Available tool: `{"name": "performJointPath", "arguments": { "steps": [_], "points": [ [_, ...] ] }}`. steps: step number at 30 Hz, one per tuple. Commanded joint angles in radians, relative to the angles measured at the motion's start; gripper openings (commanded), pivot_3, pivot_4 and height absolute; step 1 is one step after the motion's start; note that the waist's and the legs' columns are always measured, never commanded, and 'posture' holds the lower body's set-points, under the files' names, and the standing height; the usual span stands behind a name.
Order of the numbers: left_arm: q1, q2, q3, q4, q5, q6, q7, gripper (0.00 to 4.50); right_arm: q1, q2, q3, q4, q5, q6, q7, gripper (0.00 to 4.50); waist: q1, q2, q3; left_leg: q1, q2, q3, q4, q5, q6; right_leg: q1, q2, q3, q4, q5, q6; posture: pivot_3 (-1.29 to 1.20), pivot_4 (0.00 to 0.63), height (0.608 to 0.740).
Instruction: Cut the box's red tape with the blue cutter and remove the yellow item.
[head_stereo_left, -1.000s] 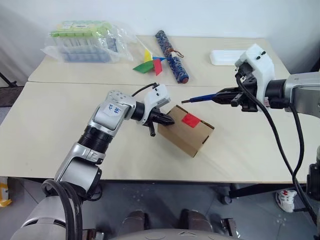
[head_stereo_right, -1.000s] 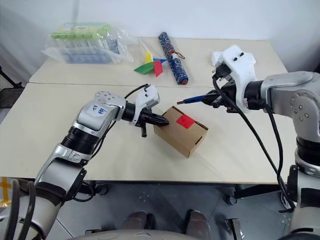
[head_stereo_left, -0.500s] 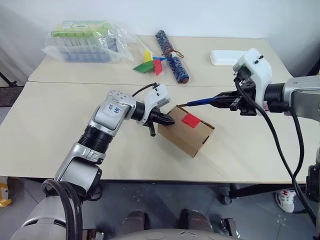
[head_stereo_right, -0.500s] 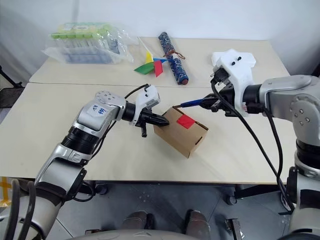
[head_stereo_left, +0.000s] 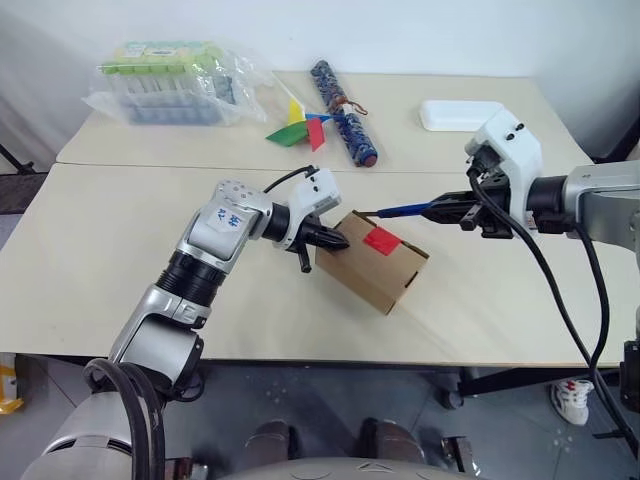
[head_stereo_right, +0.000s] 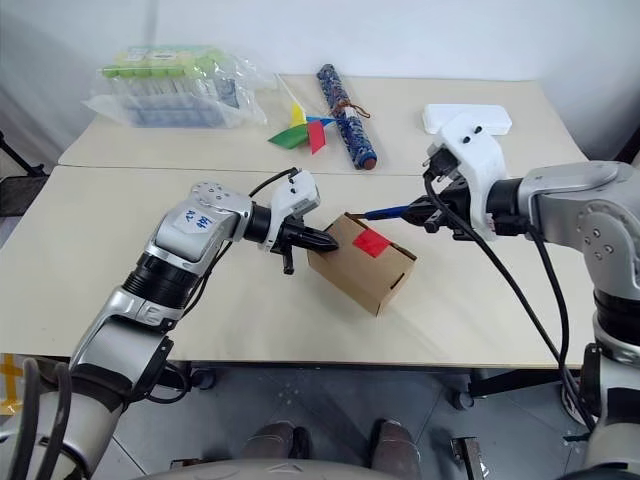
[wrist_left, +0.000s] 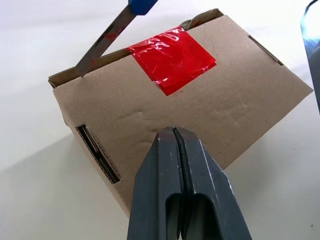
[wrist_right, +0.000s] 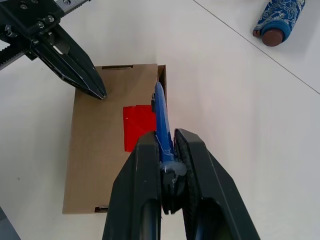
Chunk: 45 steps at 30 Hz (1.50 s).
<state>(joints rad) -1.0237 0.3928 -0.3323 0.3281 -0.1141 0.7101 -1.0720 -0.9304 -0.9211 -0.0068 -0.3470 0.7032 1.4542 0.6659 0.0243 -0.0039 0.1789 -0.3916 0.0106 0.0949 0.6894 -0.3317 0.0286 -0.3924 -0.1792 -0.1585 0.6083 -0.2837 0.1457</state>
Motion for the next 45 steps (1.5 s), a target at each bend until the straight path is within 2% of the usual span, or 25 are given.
{"name": "performJointPath", "arguments": {
  "steps": [1, 16, 21, 38, 45],
  "points": [
    [0.021, 0.0, -0.031, 0.009, 0.02, 0.017, 0.001, 0.0, -0.002, -0.032, -0.006, -0.016, -0.004, 0.013, 0.002, 0.16, 0.0, 0.0, 0.0, 0.0, 0.0, 0.0, 0.0, 0.0, 0.0, 0.0, 0.0, 0.0, 0.0, 0.0, 0.0, 0.0, 0.15, 0.74],
    [0.016, -0.006, -0.032, 0.022, 0.021, 0.008, 0.0, 0.0, 0.02, -0.077, -0.005, -0.006, -0.008, -0.003, 0.022, 0.16, 0.0, 0.0, 0.0, 0.0, 0.0, 0.0, 0.0, 0.0, 0.0, 0.0, 0.0, 0.0, -0.001, 0.0, 0.0, 0.0, 0.15, 0.74],
    [0.02, -0.008, -0.041, 0.021, 0.025, 0.004, -0.003, 0.0, -0.01, -0.1, 0.031, -0.016, -0.001, 0.006, 0.052, 0.16, 0.0, 0.0, 0.0, 0.0, 0.0, 0.0, 0.0, 0.0, 0.0, 0.0, 0.0, 0.0, -0.001, 0.0, 0.0, 0.0, 0.15, 0.74],
    [0.043, -0.013, -0.074, -0.026, 0.034, 0.056, 0.015, 0.0, -0.133, -0.063, 0.1, 0.03, 0.022, 0.078, 0.084, 0.16, 0.001, 0.0, 0.0, -0.001, 0.0, -0.001, 0.0, 0.0, 0.0, 0.0, 0.0, 0.0, -0.001, 0.0, 0.0, 0.0, 0.15, 0.74],
    [0.055, -0.017, -0.09, -0.057, 0.033, 0.087, 0.026, 0.0, -0.169, -0.088, 0.152, 0.04, 0.021, 0.128, 0.108, 0.16, 0.001, 0.0, 0.0, -0.001, 0.0, -0.001, 0.0, 0.0, 0.0, 0.0, 0.0, 0.0, -0.001, 0.0, 0.0, 0.0, 0.15, 0.74]
  ]
}}
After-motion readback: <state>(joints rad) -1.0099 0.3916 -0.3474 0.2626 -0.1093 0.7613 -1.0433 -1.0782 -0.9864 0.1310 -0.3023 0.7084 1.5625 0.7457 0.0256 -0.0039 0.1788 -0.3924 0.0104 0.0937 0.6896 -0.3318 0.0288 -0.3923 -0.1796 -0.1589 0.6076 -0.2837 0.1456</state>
